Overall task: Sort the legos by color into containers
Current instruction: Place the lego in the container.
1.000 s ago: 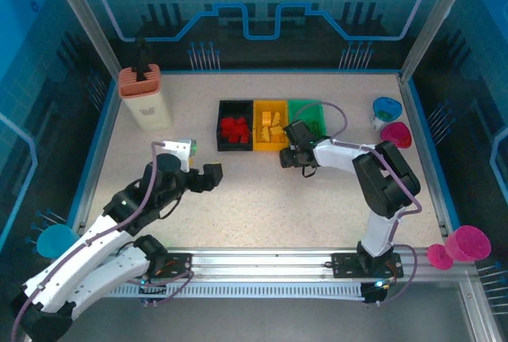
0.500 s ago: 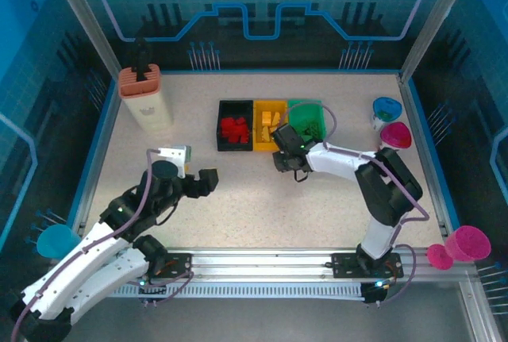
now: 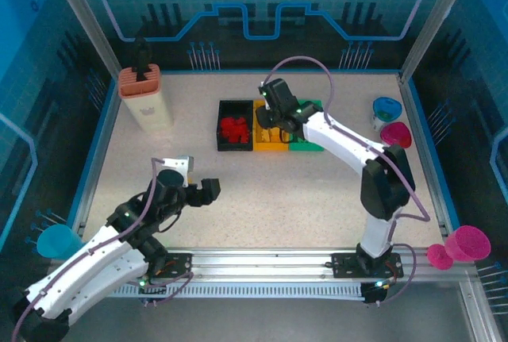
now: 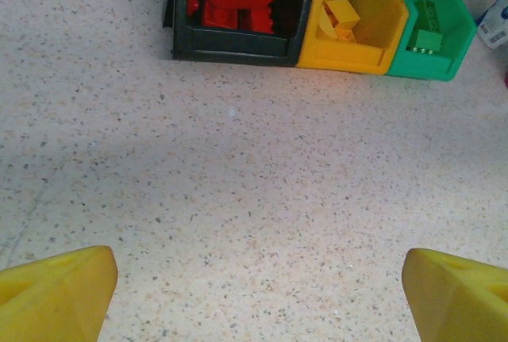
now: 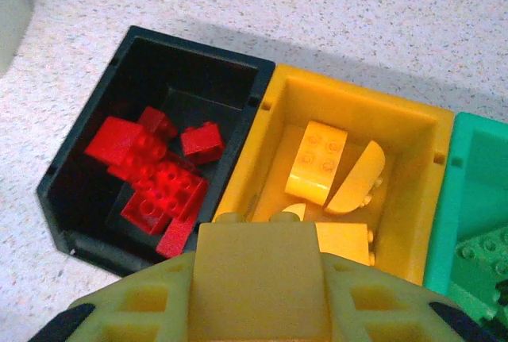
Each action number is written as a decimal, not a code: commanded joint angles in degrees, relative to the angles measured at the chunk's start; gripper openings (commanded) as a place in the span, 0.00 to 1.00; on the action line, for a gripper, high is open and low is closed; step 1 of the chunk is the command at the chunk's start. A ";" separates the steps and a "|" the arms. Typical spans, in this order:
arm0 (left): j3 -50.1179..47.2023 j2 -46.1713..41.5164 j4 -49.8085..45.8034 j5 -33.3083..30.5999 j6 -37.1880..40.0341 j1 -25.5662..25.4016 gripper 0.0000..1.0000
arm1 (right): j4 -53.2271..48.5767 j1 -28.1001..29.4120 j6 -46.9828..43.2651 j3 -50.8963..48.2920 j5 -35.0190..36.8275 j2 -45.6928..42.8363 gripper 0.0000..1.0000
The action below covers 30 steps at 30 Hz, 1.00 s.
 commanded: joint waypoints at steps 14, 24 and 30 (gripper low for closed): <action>-0.25 -2.04 0.53 -1.02 -2.35 -2.91 0.93 | -6.87 -4.23 3.34 13.19 -6.93 12.74 0.34; 2.66 -1.63 -1.45 -3.88 -0.34 -4.54 0.92 | -5.44 -4.91 4.55 10.99 -10.37 8.58 0.72; 3.69 -1.53 -0.59 -6.24 2.94 -4.67 0.93 | -3.60 -5.04 3.36 5.44 -9.41 1.24 0.77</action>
